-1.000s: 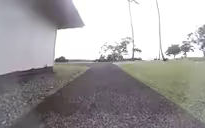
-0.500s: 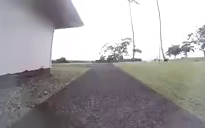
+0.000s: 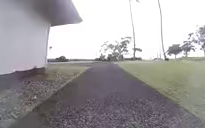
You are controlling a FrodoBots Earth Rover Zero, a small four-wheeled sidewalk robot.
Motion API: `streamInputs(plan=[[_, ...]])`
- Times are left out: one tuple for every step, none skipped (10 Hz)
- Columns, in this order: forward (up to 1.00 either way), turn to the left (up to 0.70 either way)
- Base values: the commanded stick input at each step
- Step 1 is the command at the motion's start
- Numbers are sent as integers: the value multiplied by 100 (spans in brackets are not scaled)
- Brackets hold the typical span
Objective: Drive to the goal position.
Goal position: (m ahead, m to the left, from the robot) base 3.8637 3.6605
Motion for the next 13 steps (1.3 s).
streamInputs(plan=[[70,0],[70,0],[70,0],[70,0],[70,0],[70,0],[70,0],[70,0],[70,0],[70,0],[70,0],[70,0],[70,0]])
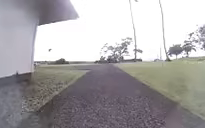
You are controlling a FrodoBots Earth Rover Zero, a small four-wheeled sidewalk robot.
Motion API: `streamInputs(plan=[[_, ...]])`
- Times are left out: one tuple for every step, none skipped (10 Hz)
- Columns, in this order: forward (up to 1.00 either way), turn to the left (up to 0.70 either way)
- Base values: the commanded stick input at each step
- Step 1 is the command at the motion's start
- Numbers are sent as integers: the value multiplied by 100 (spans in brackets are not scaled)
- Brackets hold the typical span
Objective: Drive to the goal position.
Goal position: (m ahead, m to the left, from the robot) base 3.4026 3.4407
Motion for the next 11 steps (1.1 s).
streamInputs(plan=[[70,0],[70,0],[70,0],[70,0],[70,0],[70,0],[70,0],[70,0],[70,0],[70,0],[70,0]])
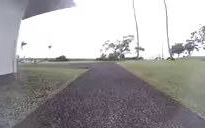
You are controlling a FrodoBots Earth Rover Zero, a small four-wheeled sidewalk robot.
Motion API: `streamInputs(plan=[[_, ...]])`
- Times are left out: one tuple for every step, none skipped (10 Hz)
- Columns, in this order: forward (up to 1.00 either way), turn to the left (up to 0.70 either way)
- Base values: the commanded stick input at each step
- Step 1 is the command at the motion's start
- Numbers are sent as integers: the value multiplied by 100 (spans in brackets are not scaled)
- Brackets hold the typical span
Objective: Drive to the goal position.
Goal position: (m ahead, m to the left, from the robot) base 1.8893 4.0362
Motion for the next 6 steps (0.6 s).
streamInputs(plan=[[70,0],[70,0],[70,0],[70,0],[70,0],[70,0]])
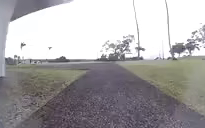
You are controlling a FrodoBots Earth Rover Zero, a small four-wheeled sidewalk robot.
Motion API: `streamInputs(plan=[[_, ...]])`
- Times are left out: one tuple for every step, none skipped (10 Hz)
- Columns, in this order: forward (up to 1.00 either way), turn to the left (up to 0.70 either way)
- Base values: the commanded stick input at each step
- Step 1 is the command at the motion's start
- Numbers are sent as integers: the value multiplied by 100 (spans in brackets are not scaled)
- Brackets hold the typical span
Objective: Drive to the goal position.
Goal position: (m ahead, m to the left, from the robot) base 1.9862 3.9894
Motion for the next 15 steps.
streamInputs(plan=[[70,0],[70,0],[70,0],[70,0],[70,0],[70,0],[70,0],[70,0],[70,0],[70,0],[70,0],[70,0],[70,0],[70,0],[70,0]])
